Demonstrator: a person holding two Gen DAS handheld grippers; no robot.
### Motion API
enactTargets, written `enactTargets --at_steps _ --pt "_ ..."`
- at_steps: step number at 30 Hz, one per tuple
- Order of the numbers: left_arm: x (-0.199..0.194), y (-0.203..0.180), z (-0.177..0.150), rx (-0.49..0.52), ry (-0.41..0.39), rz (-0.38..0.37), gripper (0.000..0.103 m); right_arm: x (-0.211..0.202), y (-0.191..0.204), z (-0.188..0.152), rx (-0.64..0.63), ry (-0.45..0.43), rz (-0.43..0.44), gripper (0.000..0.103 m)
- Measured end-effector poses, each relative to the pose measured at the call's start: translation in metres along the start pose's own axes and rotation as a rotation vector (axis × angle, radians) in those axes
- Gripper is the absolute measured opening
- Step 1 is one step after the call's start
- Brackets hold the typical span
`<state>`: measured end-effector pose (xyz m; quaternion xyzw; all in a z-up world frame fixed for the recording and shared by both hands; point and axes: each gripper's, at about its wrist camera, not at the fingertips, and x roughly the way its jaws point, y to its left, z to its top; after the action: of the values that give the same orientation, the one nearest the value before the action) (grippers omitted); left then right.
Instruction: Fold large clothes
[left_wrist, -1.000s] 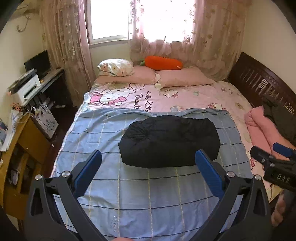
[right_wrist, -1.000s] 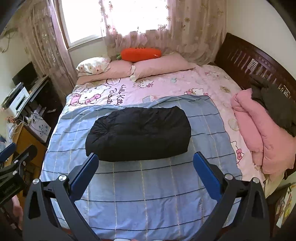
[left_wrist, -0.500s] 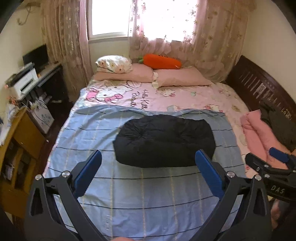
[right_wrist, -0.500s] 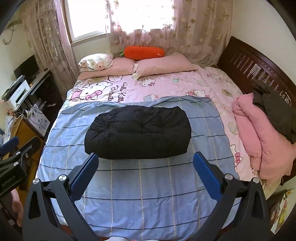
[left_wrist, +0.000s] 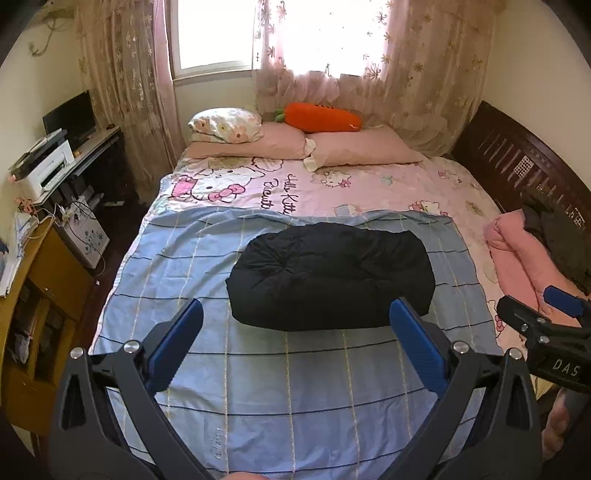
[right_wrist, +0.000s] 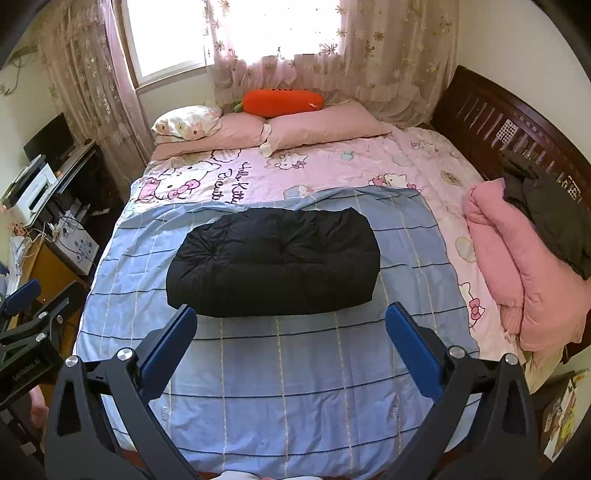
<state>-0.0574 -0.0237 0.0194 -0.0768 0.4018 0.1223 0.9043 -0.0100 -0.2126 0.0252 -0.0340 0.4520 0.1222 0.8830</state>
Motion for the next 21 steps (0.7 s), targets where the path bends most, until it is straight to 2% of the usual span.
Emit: enactTargets --at_steps 18,21 --pt "0.007 0.002 0.003 -0.003 0.004 0.023 0.101 0.008 -0.009 0.003 0.023 0.017 0.003 0.102" --pt "0.006 -0.001 0.004 0.02 -0.01 0.058 0.101 0.01 -0.011 0.005 0.023 0.02 0.001 0.102"
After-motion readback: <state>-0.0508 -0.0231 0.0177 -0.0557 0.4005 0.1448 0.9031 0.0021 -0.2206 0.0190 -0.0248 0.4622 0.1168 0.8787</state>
